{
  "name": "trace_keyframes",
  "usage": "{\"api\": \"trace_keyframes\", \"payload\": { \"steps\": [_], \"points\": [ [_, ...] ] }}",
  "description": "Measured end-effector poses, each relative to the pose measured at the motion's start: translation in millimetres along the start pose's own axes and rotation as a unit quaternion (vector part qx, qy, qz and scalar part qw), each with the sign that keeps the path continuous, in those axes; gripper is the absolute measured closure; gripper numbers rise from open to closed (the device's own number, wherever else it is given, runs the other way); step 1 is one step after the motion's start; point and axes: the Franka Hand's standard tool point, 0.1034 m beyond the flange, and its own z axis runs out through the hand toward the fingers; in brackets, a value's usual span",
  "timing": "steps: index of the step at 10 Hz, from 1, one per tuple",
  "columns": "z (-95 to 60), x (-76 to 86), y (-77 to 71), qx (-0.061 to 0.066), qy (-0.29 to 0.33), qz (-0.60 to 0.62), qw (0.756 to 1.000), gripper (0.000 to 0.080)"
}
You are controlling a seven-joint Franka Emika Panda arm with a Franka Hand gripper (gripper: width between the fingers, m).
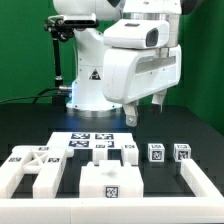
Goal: Assemble chair
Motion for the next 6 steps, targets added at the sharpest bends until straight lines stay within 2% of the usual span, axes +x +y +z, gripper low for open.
{"api": "trace_keyframes", "payload": {
  "steps": [6],
  "points": [
    [0.9,-0.1,-0.3,0.001,0.0,0.004,1.0,0.015]
  ]
}}
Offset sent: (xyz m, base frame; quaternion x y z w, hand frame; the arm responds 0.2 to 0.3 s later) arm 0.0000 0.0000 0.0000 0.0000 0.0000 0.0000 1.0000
